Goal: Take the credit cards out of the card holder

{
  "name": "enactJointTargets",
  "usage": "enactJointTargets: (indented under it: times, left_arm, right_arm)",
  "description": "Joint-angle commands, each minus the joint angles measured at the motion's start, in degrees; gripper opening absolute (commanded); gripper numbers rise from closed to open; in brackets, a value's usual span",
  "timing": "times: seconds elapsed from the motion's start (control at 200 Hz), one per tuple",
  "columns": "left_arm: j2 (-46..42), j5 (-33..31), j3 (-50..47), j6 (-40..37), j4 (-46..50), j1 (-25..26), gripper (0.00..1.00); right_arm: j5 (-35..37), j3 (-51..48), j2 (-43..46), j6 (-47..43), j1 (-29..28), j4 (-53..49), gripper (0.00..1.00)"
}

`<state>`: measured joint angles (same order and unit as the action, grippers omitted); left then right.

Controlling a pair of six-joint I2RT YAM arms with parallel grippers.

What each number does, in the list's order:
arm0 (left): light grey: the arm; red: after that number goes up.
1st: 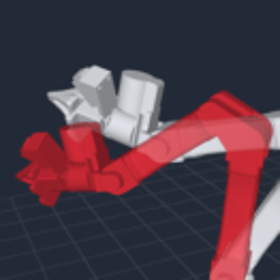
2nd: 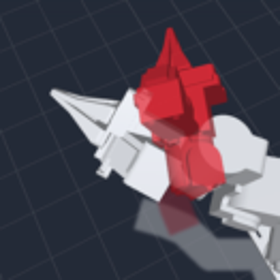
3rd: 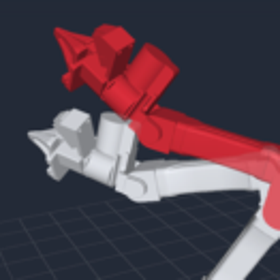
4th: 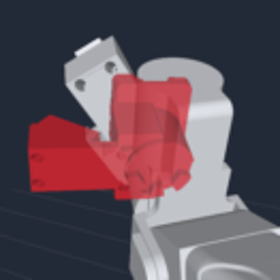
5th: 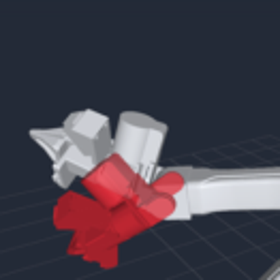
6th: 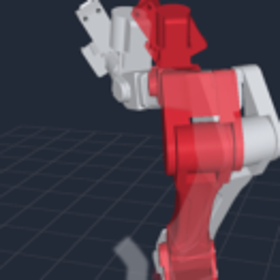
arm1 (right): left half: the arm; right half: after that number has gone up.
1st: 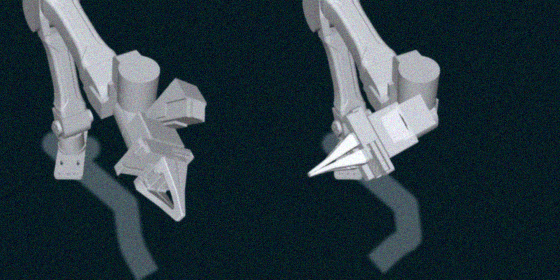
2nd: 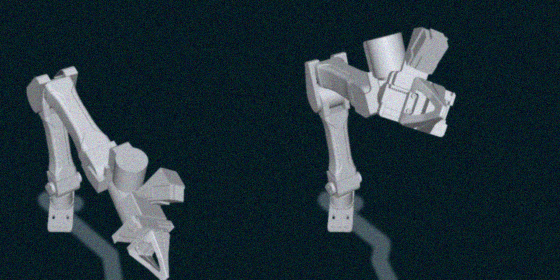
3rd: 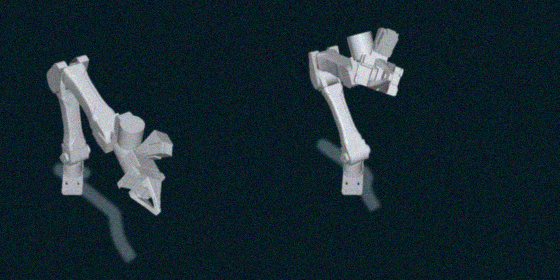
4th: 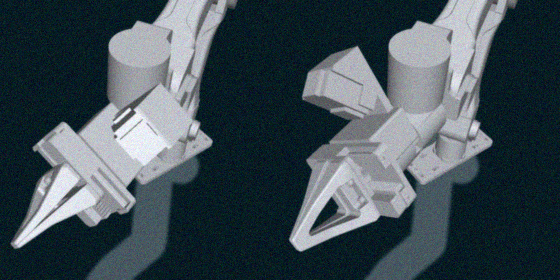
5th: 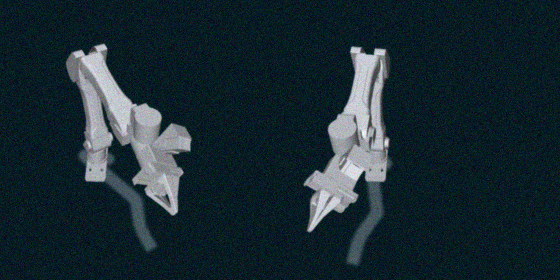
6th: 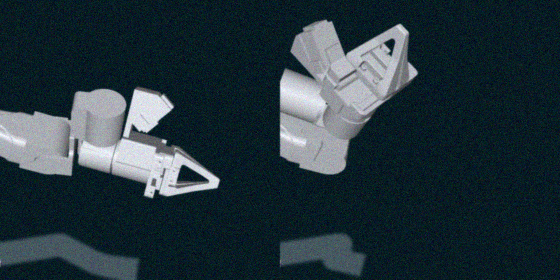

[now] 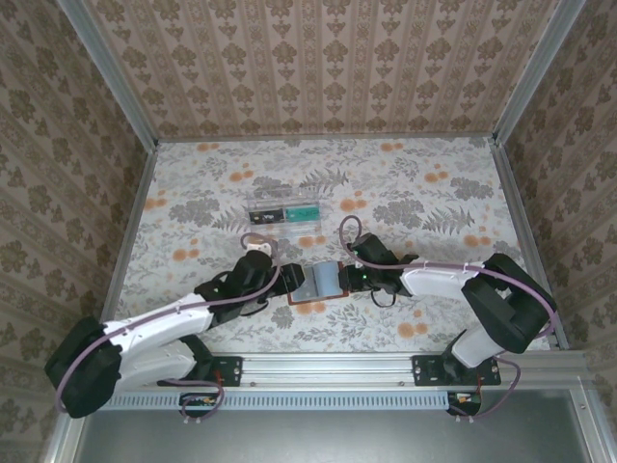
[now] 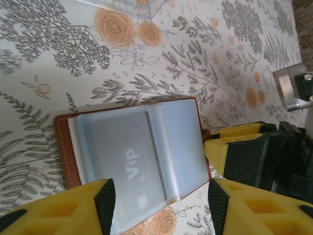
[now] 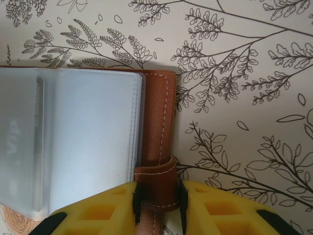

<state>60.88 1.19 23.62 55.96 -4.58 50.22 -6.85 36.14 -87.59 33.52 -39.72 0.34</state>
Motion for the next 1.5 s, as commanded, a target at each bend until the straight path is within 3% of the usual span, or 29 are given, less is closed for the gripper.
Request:
enactJointTargets:
  times: [0.0, 0.68, 1.215, 1.36, 1.495]
  left_arm:
    - [3.08, 2.34, -0.34, 1.59, -5.18, 0.23, 0.55]
    - [14.28, 2.78, 0.86, 1.96, -5.74, 0.49, 0.55]
    - [15.67, 4.43, 2.63, 0.45, -8.76, 2.01, 0.57]
    - [15.82, 4.38, 3.78, 0.03, -8.78, 2.9, 0.61]
    - [16.03, 4.43, 4.89, -0.59, -8.59, 3.51, 0.75]
  right_arm:
    - [-0.34, -1.25, -1.28, 1.83, -1.21, -0.51, 0.3]
    - [0.06, -1.09, -2.11, 1.98, -1.41, -0.43, 0.3]
    - [0.11, -0.97, -3.46, 2.34, -1.5, -0.21, 0.3]
    - [0.22, -1.07, -3.47, 2.44, -1.5, -0.23, 0.3]
    - [0.49, -1.14, -3.26, 2.52, -1.5, -0.34, 0.3]
